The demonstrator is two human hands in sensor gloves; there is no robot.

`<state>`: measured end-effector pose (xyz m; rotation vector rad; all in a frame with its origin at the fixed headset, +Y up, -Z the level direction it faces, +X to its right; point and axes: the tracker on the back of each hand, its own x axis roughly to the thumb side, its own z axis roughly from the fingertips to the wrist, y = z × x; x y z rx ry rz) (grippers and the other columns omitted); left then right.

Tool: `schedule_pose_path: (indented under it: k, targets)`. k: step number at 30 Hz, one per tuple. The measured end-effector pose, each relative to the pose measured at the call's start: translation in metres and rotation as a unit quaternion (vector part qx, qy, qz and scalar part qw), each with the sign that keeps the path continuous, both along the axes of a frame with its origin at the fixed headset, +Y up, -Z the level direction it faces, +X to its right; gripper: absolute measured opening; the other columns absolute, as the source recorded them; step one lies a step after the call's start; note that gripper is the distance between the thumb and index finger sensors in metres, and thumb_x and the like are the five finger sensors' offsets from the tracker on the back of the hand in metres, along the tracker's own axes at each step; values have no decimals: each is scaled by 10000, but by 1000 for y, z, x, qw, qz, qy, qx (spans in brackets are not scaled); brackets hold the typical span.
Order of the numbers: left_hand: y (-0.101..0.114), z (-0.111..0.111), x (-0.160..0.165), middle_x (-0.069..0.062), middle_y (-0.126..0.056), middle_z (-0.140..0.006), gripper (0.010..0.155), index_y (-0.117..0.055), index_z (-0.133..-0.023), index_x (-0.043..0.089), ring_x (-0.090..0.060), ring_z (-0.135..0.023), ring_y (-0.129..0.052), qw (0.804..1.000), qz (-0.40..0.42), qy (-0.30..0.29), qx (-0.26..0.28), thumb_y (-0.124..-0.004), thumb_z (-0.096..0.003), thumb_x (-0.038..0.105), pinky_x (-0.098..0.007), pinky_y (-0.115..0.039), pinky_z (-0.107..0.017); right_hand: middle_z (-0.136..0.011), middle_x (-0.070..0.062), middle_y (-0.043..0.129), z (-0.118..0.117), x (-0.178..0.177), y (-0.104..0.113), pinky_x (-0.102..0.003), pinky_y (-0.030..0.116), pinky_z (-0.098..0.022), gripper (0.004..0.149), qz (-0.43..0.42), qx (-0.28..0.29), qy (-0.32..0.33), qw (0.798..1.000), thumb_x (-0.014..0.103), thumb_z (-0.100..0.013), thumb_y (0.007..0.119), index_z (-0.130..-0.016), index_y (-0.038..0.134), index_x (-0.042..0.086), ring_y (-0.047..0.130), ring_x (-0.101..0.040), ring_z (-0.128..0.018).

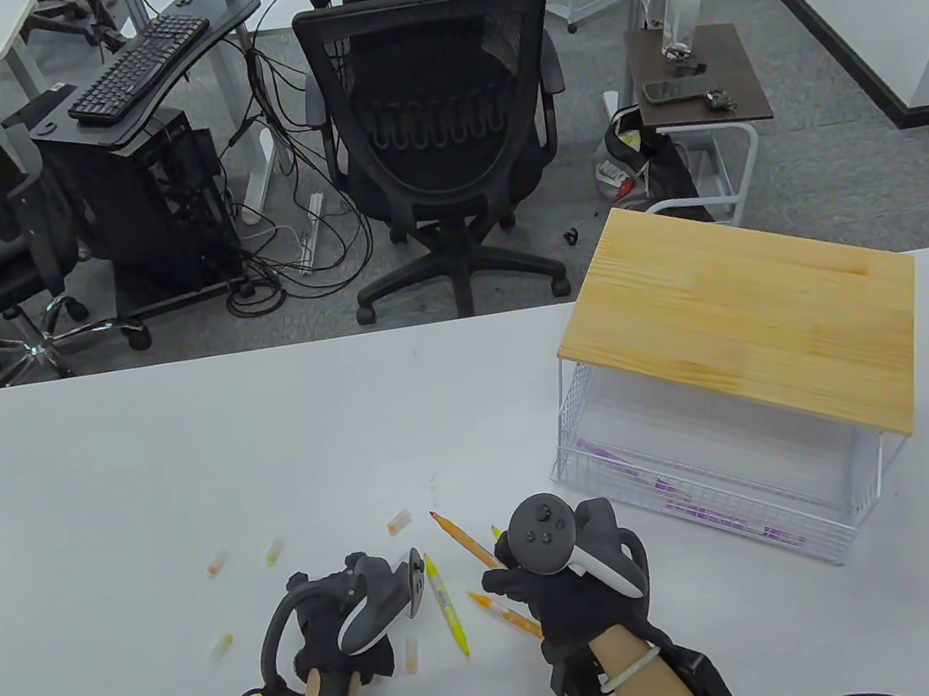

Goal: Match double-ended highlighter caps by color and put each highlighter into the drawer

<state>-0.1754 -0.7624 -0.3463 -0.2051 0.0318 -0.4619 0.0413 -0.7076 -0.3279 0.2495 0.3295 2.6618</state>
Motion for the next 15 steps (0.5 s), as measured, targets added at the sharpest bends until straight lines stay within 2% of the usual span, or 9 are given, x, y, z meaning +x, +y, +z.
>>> schedule_pose_path:
  k: [3, 8, 10, 15]
  targets:
    - [9, 2, 0, 137, -974, -793, 661, -626, -1051, 260, -113, -685, -1023, 999, 49, -9, 9, -775, -434, 443, -518, -668, -729, -1030, -211, 772, 0, 0, 0, -688, 555, -690, 468, 0, 0, -1, 1000, 402, -559, 774, -931, 740, 121, 799, -495, -846]
    - [32, 10, -4, 54, -903, -904, 552, -601, -1067, 307, -192, -760, -970, 989, 136, -27, 44, -668, -524, 381, -534, -648, -729, -1041, -206, 758, 0, 0, 0, -686, 552, -693, 468, -4, 3, -1, 1000, 404, -565, 764, -941, 727, 128, 791, -489, -856]
    - [41, 13, -7, 20, -885, -922, 502, -648, -1047, 304, -214, -766, -957, 981, 179, -32, 63, -627, -548, 357, -546, -642, -725, -1046, -206, 751, 0, 0, 0, -684, 551, -695, 468, -9, 8, -4, 1000, 404, -568, 759, -946, 721, 130, 788, -488, -860]
    - [58, 21, -23, -16, -876, -910, 467, -724, -1002, 259, -242, -739, -947, 943, 300, -28, 139, -606, -559, 348, -565, -638, -704, -1051, -202, 744, 0, 1, -1, -682, 547, -697, 466, -18, 14, -7, 1000, 404, -573, 750, -962, 706, 152, 784, -485, -864]
